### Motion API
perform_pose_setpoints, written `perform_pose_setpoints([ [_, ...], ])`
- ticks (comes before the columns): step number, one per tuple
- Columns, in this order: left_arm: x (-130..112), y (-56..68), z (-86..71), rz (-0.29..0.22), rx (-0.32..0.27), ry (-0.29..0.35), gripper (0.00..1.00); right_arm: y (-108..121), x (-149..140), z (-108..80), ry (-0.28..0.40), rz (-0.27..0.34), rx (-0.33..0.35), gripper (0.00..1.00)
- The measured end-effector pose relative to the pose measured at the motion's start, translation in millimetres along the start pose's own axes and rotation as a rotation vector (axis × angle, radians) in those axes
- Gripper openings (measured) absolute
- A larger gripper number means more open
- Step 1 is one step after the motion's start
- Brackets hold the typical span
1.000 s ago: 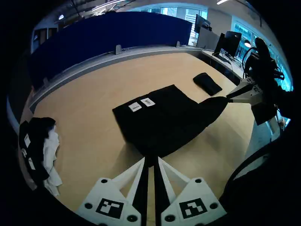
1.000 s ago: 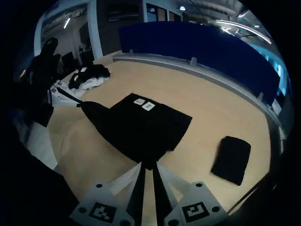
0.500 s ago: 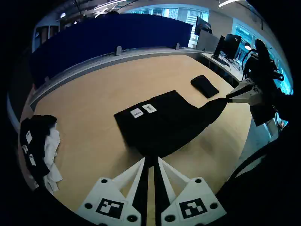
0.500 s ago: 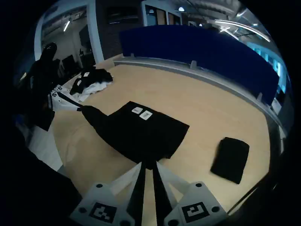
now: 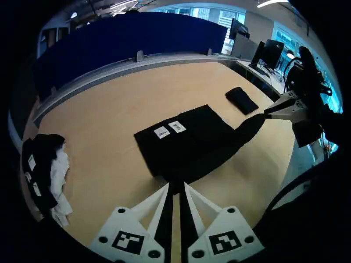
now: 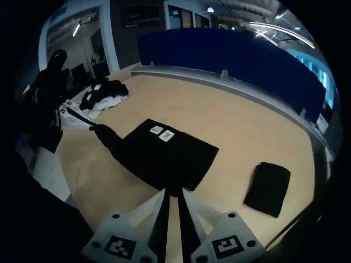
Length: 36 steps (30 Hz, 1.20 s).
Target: Fold towel
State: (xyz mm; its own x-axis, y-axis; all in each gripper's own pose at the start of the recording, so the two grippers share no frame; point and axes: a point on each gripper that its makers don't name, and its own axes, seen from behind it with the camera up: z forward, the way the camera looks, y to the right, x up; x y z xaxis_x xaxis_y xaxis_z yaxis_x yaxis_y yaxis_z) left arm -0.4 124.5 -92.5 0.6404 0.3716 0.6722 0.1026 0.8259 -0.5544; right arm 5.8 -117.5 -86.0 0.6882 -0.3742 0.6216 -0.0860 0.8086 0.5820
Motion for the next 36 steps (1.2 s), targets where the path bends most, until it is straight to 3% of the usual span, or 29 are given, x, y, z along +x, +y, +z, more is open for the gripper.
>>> perform_pose_setpoints([
  [17,25,-35.1,48.3,-0.007,0.034,-0.044,0.09,45,29,49.5,-0.009,0.008,-0.032,0.13],
  [26,46,-59.1,83.0,0.048,0.058,-0.056,0.09,67,36,77.7,-0.024,0.038,-0.064,0.13],
  [32,45,-65.9,100.6,0.053,0.052,-0.081,0.09,77,35,92.1,-0.036,0.062,-0.072,0.13],
  [36,43,-64.2,104.1,0.048,0.044,-0.089,0.09,81,32,97.2,-0.044,0.068,-0.076,0.13],
])
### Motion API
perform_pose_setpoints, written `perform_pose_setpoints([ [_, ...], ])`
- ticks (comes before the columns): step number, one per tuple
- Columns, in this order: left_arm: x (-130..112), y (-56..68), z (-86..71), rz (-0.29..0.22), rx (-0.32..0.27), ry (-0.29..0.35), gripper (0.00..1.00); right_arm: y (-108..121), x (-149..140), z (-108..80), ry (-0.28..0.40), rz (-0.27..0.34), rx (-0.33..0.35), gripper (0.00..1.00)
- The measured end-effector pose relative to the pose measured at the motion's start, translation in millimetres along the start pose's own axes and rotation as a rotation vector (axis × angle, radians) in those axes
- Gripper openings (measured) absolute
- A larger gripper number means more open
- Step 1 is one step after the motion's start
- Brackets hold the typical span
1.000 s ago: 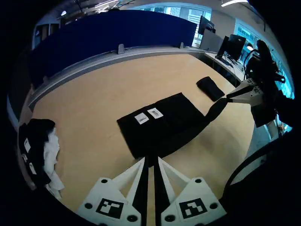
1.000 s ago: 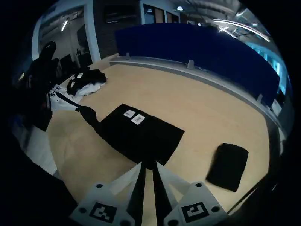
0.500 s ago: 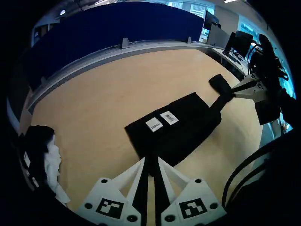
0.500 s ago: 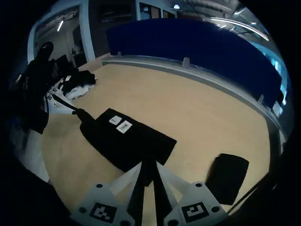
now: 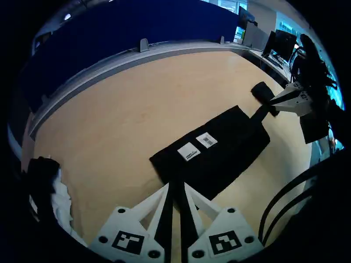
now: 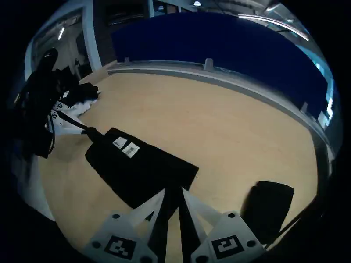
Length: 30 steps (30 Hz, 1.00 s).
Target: Fold towel
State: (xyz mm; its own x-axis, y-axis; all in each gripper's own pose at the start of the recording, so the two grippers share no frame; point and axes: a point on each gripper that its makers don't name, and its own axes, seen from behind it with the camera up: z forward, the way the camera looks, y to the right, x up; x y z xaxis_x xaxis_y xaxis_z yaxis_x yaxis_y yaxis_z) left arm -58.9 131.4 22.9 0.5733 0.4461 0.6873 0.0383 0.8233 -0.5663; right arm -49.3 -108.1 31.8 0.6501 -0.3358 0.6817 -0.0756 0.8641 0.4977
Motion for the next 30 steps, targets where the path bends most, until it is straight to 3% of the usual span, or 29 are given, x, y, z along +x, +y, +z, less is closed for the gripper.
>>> perform_pose_setpoints([
  [10,-3,-8.2,15.6,0.002,0.022,-0.02,0.13,8,-3,20.0,-0.014,0.025,-0.013,0.13],
  [16,2,-13.4,20.0,0.009,0.043,-0.004,0.34,11,-7,28.8,-0.017,0.024,-0.044,0.16],
  [21,1,-19.5,17.3,0.007,0.062,-0.002,0.37,12,-9,29.5,-0.018,0.021,-0.052,0.21],
  [23,-1,-22.1,16.2,0.001,0.071,-0.002,0.37,15,-8,28.7,-0.015,0.023,-0.062,0.26],
  [27,-3,-26.4,14.1,-0.015,0.082,-0.002,0.37,19,-9,27.5,-0.011,0.026,-0.072,0.46],
  [30,-6,-27.1,12.4,-0.025,0.082,-0.001,0.45,21,-9,25.9,-0.008,0.027,-0.074,0.71],
])
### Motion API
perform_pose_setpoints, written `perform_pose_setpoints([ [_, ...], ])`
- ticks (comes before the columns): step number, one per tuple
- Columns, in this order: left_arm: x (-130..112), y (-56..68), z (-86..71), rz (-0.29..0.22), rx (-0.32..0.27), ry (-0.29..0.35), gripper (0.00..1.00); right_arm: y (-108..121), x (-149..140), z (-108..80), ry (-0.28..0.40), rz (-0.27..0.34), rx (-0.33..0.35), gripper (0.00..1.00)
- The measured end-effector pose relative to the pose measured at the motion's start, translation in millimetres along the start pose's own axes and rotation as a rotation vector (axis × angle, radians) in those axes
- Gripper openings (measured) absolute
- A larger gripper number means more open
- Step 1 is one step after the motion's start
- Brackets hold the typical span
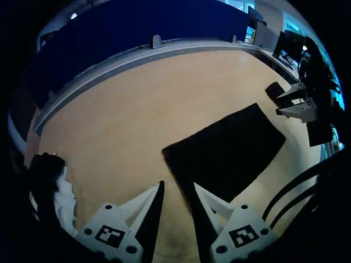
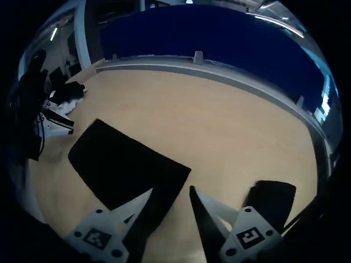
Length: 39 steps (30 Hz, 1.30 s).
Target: Fold towel
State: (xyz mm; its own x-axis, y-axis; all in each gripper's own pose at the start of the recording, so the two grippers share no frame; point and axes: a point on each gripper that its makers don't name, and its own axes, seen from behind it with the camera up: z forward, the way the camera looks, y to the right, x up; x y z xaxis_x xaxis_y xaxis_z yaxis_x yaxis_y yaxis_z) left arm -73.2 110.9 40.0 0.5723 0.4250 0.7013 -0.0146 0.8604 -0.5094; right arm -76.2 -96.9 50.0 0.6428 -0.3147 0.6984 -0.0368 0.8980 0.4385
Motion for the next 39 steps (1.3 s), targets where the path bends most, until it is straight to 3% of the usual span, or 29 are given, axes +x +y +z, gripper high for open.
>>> perform_pose_setpoints([
  [3,-1,2.2,-2.4,-0.007,-0.008,0.005,0.8,1,-1,-1.2,0.003,0.003,-0.002,0.98],
  [4,-1,3.0,-3.0,-0.01,-0.011,0.008,0.92,1,-1,-1.4,0.004,0.005,-0.002,1.0],
  [6,0,3.6,-4.2,-0.013,-0.012,0.013,0.98,0,-2,-1.5,0.004,0.008,-0.001,1.0],
  [17,5,2.3,-8.7,-0.019,0.004,0.032,0.97,-3,-2,-4.9,0.008,0.009,0.003,1.0],
  [23,6,-4.6,-16.5,-0.044,0.034,0.059,0.97,-4,0,-7.5,0.008,0.001,0.008,1.0],
  [30,4,-11.8,-35.0,-0.1,0.077,0.098,0.97,-8,-3,-10.1,0.002,-0.015,0.027,1.0],
  [39,-17,-23.0,-65.3,-0.179,0.154,0.129,0.97,-18,-11,-14.1,-0.019,-0.058,0.062,1.0],
])
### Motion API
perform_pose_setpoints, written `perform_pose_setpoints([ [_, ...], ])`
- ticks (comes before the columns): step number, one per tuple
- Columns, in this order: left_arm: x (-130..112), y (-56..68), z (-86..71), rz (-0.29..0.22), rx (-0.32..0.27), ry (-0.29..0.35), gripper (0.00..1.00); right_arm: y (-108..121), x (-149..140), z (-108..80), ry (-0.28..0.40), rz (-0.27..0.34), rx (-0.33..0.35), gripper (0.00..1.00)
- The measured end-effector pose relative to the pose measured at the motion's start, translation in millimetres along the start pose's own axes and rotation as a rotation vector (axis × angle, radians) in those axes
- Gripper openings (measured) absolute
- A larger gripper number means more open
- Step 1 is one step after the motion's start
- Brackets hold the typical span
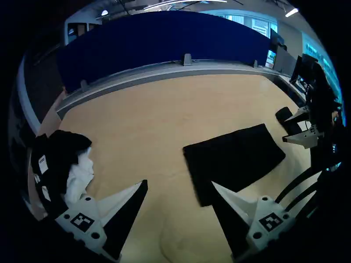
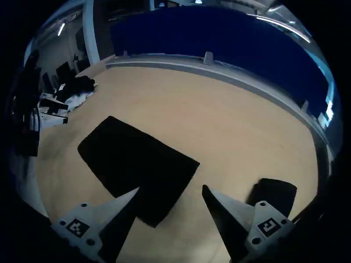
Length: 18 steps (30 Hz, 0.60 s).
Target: Fold towel
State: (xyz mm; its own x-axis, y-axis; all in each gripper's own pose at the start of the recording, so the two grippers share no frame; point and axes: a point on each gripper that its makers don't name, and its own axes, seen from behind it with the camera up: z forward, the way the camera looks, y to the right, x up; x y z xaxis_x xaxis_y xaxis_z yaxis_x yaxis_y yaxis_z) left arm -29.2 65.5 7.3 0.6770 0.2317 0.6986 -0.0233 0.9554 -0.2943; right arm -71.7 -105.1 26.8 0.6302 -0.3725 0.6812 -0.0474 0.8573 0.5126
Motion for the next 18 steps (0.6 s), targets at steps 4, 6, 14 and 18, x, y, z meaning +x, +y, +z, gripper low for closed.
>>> perform_pose_setpoints([
  [4,-9,-7.0,-14.0,-0.043,0.03,0.01,0.97,-7,-5,-2.4,-0.014,-0.027,0.023,1.0],
  [6,-13,-10.5,-20.6,-0.061,0.044,0.015,0.97,-10,-8,-3.6,-0.021,-0.04,0.034,1.0],
  [14,-29,-21.5,-47.1,-0.111,0.097,0.03,0.97,-29,-24,-6.0,-0.055,-0.099,0.084,1.0],
  [18,-38,-24.0,-59.3,-0.135,0.121,0.033,0.97,-35,-31,-5.9,-0.074,-0.123,0.101,1.0],
])
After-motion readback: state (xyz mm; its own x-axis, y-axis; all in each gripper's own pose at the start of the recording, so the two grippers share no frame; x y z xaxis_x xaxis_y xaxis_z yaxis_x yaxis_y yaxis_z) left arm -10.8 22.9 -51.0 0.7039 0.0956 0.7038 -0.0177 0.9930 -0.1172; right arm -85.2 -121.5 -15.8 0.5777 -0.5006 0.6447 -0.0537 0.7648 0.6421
